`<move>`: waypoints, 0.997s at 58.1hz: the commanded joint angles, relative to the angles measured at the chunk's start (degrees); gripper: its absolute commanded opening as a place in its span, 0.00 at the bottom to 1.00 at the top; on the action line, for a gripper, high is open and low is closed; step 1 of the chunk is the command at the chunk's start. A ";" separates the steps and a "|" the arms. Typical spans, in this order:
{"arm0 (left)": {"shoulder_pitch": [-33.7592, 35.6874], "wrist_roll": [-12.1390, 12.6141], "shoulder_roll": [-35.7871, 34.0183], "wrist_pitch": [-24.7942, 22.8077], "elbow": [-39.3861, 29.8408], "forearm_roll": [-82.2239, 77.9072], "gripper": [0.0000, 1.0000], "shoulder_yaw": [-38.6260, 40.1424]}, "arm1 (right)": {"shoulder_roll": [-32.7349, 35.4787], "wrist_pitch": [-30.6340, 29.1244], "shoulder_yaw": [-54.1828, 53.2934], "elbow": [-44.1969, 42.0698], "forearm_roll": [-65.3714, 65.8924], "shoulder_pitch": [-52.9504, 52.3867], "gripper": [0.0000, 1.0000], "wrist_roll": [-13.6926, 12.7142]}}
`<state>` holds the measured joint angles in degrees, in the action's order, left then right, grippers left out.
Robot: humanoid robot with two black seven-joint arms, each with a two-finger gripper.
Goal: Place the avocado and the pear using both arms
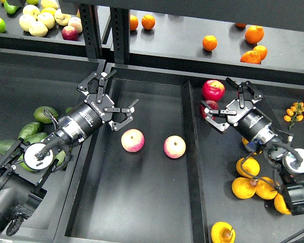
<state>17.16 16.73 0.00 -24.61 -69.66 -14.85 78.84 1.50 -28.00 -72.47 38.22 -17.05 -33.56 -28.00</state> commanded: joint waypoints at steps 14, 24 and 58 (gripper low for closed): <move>-0.02 -0.12 0.00 0.00 -0.13 0.00 0.99 0.08 | -1.50 0.00 -5.05 0.81 2.98 1.30 0.99 4.62; -0.98 -0.30 0.00 0.00 -1.09 0.08 0.99 0.08 | -1.50 0.00 -6.37 3.09 13.70 4.38 0.99 5.50; -4.06 -3.55 0.00 0.00 -3.73 3.43 0.99 0.00 | -1.50 0.00 -8.92 10.65 15.46 14.84 0.99 6.11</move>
<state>13.27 13.52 0.00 -24.61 -73.38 -11.45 78.92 0.00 -28.00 -80.98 48.68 -1.74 -18.77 -22.30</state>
